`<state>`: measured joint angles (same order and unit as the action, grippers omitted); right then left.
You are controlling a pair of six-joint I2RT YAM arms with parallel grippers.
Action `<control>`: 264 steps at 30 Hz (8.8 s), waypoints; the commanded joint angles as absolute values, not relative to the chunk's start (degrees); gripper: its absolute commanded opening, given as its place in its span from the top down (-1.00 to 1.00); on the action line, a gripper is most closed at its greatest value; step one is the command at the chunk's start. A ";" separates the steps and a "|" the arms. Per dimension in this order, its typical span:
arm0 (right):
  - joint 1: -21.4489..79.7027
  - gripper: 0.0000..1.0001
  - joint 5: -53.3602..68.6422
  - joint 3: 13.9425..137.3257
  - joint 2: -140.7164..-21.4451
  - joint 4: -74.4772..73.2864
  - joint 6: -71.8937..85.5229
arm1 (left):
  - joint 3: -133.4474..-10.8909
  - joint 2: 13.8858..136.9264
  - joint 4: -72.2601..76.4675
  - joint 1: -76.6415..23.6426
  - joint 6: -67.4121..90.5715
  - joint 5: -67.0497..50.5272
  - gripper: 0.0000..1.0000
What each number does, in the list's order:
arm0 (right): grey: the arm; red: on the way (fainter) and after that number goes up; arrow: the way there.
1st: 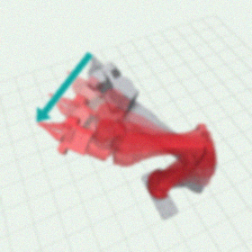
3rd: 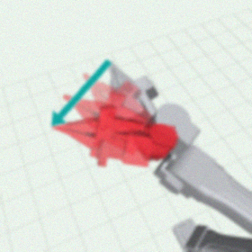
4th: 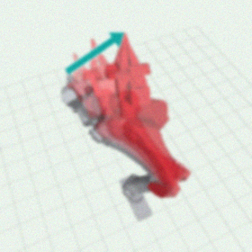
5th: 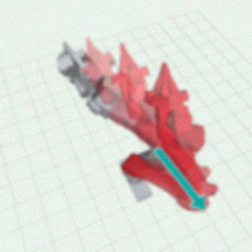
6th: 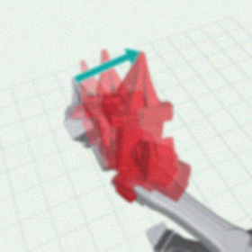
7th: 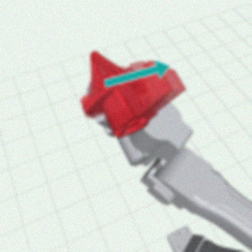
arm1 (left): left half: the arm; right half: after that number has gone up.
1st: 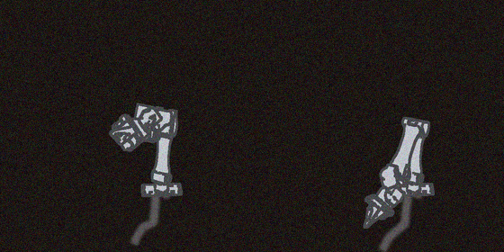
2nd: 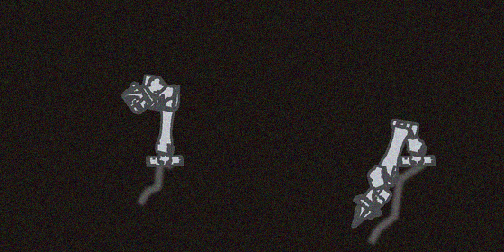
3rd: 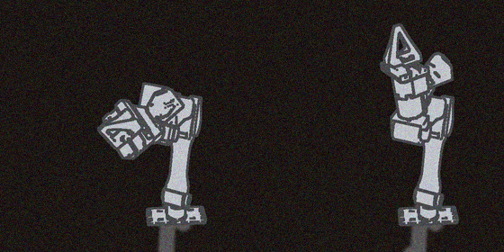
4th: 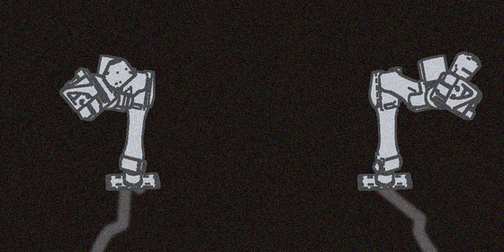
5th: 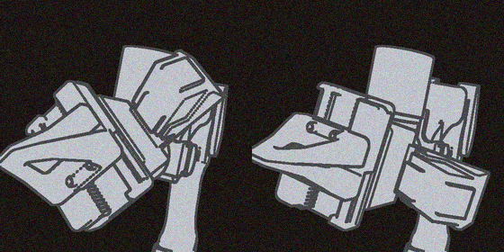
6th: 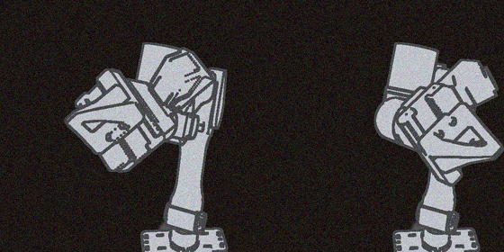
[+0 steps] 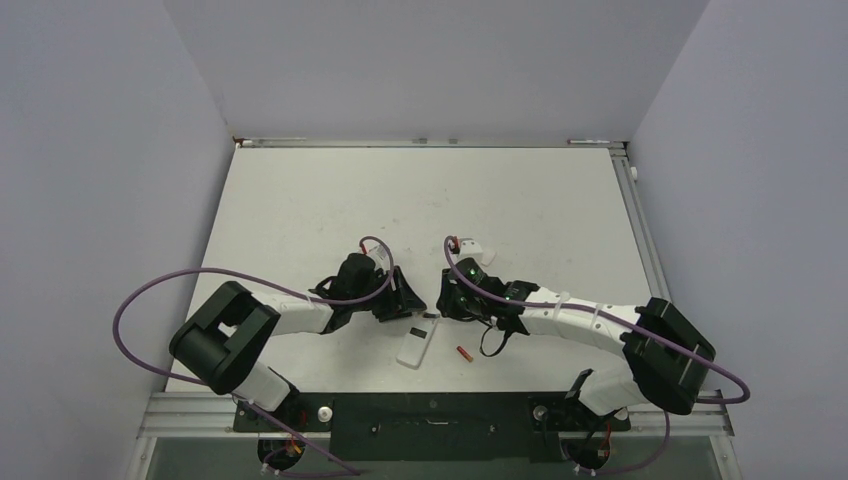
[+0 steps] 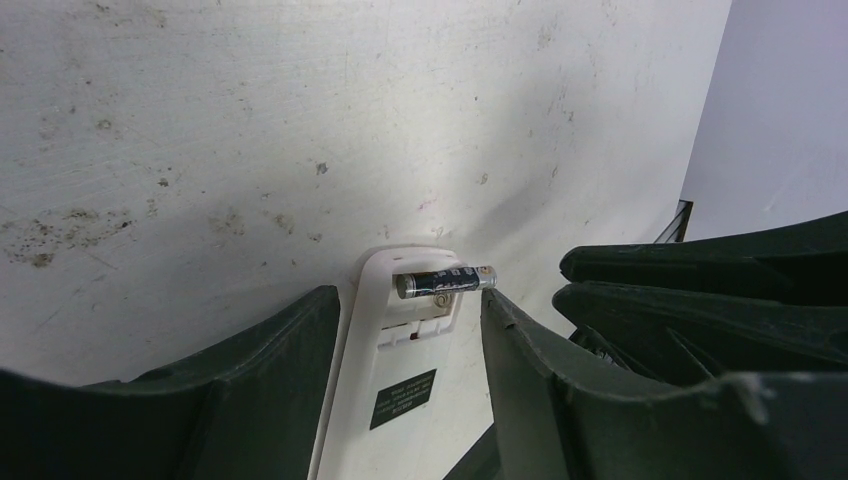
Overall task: Load the batteries into the remote control
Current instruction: Load the battery into the remote control.
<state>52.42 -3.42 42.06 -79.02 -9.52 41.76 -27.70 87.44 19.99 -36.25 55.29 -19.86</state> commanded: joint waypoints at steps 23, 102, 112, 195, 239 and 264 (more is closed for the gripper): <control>52.38 0.73 -1.58 41.46 -83.10 -5.53 45.57 | -26.64 89.64 16.41 -36.56 53.70 -17.99 0.37; 53.03 0.67 -1.58 42.10 -84.88 -4.50 46.75 | -25.66 84.81 12.30 -40.61 62.49 -12.18 0.63; 53.24 0.74 -0.71 42.60 -85.90 -4.07 46.85 | -25.75 84.55 12.26 -40.59 62.73 -11.98 0.63; 65.20 0.83 2.28 39.72 -89.79 2.18 52.46 | -25.30 86.61 15.21 -41.40 64.47 -11.67 0.84; 67.34 0.83 7.57 36.84 -90.82 9.12 55.02 | -25.05 86.13 14.09 -41.31 63.55 -10.55 0.62; 68.88 0.83 1.64 41.70 -92.86 2.65 54.08 | -25.30 86.01 13.66 -41.29 61.82 -10.89 0.69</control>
